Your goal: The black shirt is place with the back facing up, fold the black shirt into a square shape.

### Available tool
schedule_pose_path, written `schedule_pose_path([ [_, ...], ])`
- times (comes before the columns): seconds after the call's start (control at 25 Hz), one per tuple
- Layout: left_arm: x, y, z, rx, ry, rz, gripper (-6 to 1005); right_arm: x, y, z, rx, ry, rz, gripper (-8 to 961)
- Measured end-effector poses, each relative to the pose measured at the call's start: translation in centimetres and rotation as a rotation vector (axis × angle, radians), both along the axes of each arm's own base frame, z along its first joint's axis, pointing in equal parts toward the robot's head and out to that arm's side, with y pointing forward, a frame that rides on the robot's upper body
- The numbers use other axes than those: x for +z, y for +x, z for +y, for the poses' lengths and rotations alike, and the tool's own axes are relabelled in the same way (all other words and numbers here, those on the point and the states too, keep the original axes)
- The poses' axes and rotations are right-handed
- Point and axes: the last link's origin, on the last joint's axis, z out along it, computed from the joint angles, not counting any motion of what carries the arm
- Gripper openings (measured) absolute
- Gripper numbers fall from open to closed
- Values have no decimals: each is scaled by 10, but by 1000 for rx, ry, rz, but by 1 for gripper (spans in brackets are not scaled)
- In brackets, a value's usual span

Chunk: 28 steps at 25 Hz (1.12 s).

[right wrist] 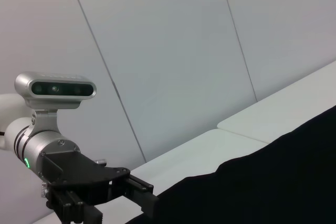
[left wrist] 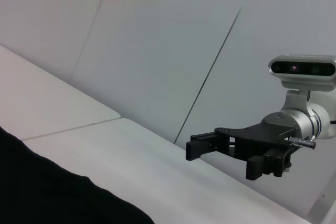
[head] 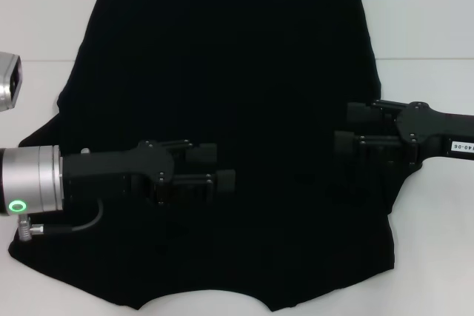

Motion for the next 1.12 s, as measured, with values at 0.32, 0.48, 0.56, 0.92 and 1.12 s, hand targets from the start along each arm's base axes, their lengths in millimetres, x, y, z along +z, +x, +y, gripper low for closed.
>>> schedule_pose_path([
  [0.32,0,0,0,-1,-1,1,756,-1,-1,0,0,-1,2,885],
  [0.48,0,0,1,3,4,1,755,-2,-1,0,0,-2,5,885],
  [0.56,0,-2,2,15,12,6,755,-3,-2,0,0,-1,6,885],
  [0.92,30,-46,16,320,163,7,754,-8,-5,4,-12,13,19,886],
  [1.12,62,-84,16,567,263,-10,754,-16,-9,8,-22,25,18,886],
])
